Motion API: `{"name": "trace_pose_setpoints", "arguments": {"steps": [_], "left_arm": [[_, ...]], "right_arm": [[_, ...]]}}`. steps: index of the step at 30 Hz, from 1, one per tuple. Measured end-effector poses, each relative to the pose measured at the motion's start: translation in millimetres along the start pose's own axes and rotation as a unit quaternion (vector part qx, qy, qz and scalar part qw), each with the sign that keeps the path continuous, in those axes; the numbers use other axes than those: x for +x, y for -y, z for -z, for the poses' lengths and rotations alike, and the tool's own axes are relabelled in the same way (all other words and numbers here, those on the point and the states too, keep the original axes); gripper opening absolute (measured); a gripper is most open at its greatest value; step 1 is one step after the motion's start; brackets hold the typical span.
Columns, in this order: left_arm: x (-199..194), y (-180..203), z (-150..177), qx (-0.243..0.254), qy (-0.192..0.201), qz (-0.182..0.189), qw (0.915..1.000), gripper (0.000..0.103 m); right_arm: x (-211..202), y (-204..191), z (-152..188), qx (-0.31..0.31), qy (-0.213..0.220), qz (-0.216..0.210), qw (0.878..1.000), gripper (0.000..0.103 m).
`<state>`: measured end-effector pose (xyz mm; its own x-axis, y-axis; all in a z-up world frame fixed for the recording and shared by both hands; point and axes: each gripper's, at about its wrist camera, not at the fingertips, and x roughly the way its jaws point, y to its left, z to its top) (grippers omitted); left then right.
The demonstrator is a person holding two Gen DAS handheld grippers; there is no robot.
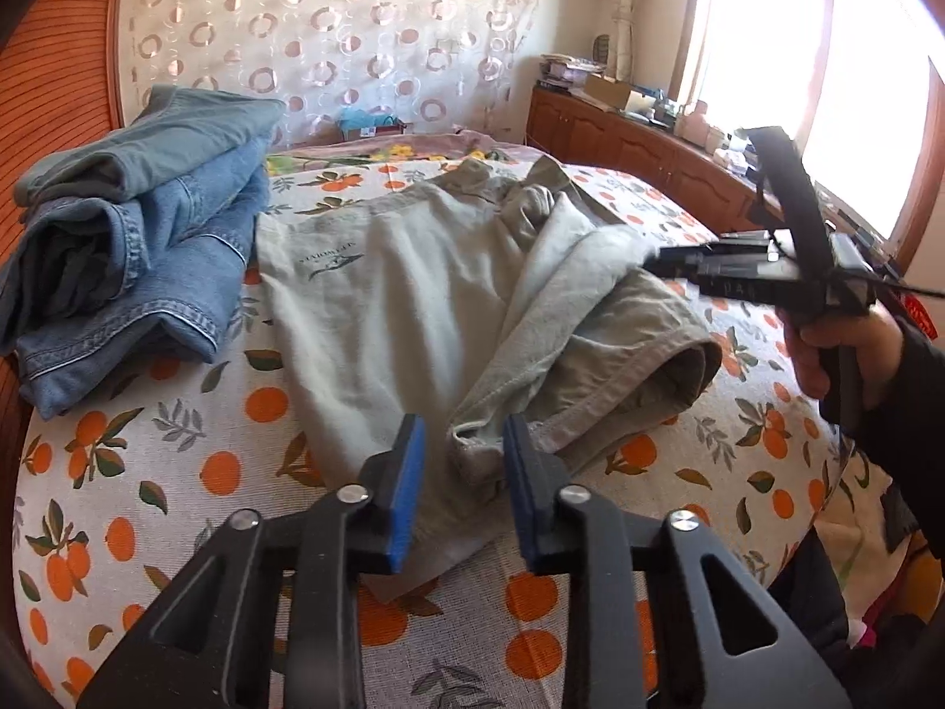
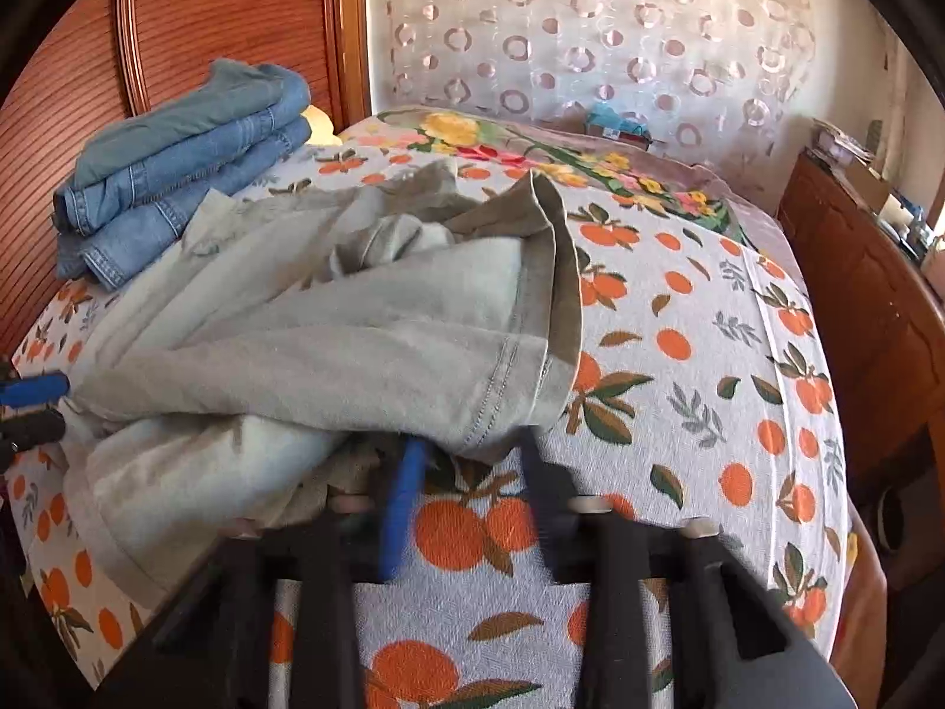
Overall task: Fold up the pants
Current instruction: 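Lift the held leg with the right tool and fold it over the other leg, then lower the folded leg onto the pants and open the right tool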
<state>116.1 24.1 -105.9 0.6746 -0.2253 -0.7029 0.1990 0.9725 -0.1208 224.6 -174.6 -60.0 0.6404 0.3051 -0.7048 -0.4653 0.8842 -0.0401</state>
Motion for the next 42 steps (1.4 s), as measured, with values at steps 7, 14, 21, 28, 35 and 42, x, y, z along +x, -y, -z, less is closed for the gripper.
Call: {"name": "trace_pose_setpoints", "arguments": {"steps": [7, 14, 21, 28, 35, 42], "left_arm": [[6.7, 2.9, 4.8, 0.000, -0.014, 0.018, 0.9997, 0.015], [-5.1, 2.7, 6.5, -0.011, 0.004, 0.036, 0.9993, 0.007], [-31.9, -2.0, 9.3, -0.034, 0.034, 0.039, 0.9981, 0.007], [-46.0, -24.2, 13.9, -0.054, 0.044, 0.022, 0.9973, 0.007], [-37.5, -33.0, 24.3, -0.068, 0.028, 0.019, 0.9971, 0.007], [-32.8, -33.9, 33.6, -0.071, 0.016, 0.019, 0.9971, 0.007]], "right_arm": [[-14.7, 15.8, -6.7, 0.013, 0.026, -0.024, 0.999, 0.006], [-24.4, 9.1, -27.0, 0.007, 0.050, -0.024, 0.998, 0.006], [-19.1, -16.6, -72.5, -0.027, 0.070, -0.045, 0.996, 0.006], [0.2, -68.0, -119.1, -0.050, 0.088, -0.102, 0.990, 0.006], [45.9, -96.9, -138.4, -0.054, 0.059, -0.145, 0.986, 0.007], [55.9, -78.3, -137.1, -0.044, 0.047, -0.129, 0.990, 0.042]]}}
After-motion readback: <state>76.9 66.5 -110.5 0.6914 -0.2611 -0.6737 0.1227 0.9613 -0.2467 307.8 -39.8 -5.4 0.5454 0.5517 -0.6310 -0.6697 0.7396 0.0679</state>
